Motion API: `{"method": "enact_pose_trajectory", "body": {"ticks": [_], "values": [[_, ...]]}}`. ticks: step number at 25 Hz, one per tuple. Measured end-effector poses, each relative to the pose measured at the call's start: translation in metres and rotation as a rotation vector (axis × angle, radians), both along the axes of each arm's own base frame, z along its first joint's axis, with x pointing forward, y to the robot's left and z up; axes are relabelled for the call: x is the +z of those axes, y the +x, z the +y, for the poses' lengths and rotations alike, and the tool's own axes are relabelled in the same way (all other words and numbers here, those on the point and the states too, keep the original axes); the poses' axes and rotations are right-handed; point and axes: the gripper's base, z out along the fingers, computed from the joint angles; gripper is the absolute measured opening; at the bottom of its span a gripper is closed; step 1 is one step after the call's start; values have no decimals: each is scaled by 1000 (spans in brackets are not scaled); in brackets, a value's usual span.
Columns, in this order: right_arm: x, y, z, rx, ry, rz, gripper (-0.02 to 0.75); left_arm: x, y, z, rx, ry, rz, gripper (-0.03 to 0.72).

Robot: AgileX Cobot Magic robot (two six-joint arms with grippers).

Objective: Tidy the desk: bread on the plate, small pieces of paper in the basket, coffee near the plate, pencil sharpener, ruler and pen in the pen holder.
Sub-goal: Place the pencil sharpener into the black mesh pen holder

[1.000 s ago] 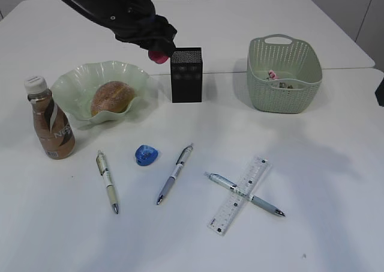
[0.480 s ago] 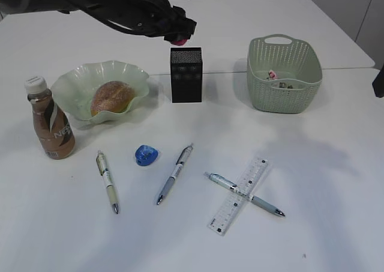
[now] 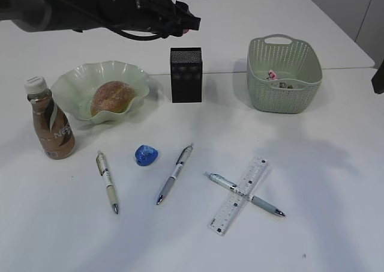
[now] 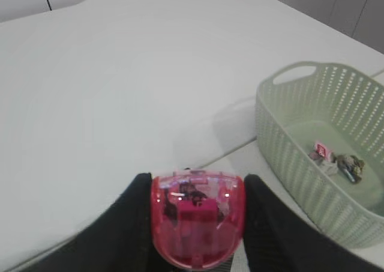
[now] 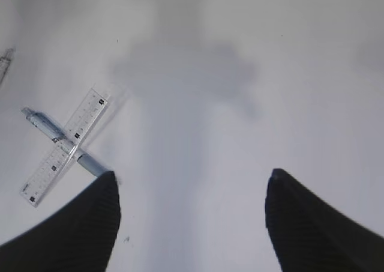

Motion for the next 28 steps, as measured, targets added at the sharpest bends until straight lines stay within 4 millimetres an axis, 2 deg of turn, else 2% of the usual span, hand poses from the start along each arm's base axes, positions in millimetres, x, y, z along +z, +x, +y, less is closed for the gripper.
{"method": "enact_pose_trajectory", "body": {"ticks": [10,28], "values": [[0,1,0,-1,-5,-10,586,-18,12,-2,49,-36,-89,309],[1,2,-1,-3,-13,-25,585,-53,20,-9,77,-42,-117,309]]}}
